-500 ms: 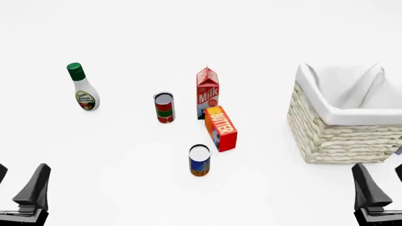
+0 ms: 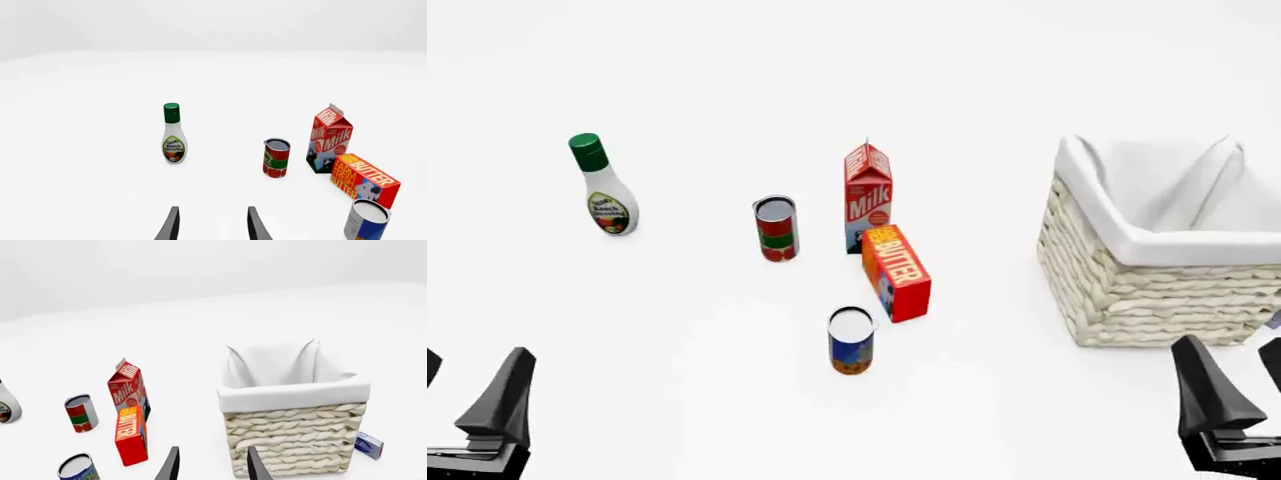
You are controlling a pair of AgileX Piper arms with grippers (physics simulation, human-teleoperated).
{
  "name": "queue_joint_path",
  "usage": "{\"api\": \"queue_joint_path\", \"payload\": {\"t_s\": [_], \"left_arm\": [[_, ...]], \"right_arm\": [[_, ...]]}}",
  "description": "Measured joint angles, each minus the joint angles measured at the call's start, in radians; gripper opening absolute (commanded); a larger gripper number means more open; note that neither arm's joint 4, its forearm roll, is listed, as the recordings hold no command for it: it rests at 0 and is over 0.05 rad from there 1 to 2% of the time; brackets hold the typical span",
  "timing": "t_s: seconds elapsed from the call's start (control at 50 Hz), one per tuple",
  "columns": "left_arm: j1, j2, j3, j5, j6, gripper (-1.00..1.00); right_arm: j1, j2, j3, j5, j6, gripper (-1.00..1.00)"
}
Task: Pick the alphabet soup and place it in the basket.
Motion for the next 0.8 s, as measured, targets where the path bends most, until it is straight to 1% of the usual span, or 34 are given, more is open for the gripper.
{"api": "queue_joint_path", "payload": {"t_s": [0.14, 0.3, 0.54, 0.8], "left_arm": [[0.0, 0.0, 0.0, 0.0, 0.0, 1.0], [0.0, 0.0, 0.0, 0.0, 0.0, 1.0], [0.0, 0.0, 0.0, 0.0, 0.0, 1.0], [0.0, 0.0, 0.0, 0.0, 0.0, 1.0]], "right_arm": [[0.007, 0.022, 0.002, -0.017, 0.036, 1.0], [0.003, 0.001, 0.002, 0.006, 0.038, 1.0], [-0.013, -0.018, -0.008, 0.031, -0.009, 1.0], [-0.008, -0.021, -0.093, 0.09, -0.087, 1.0]]}}
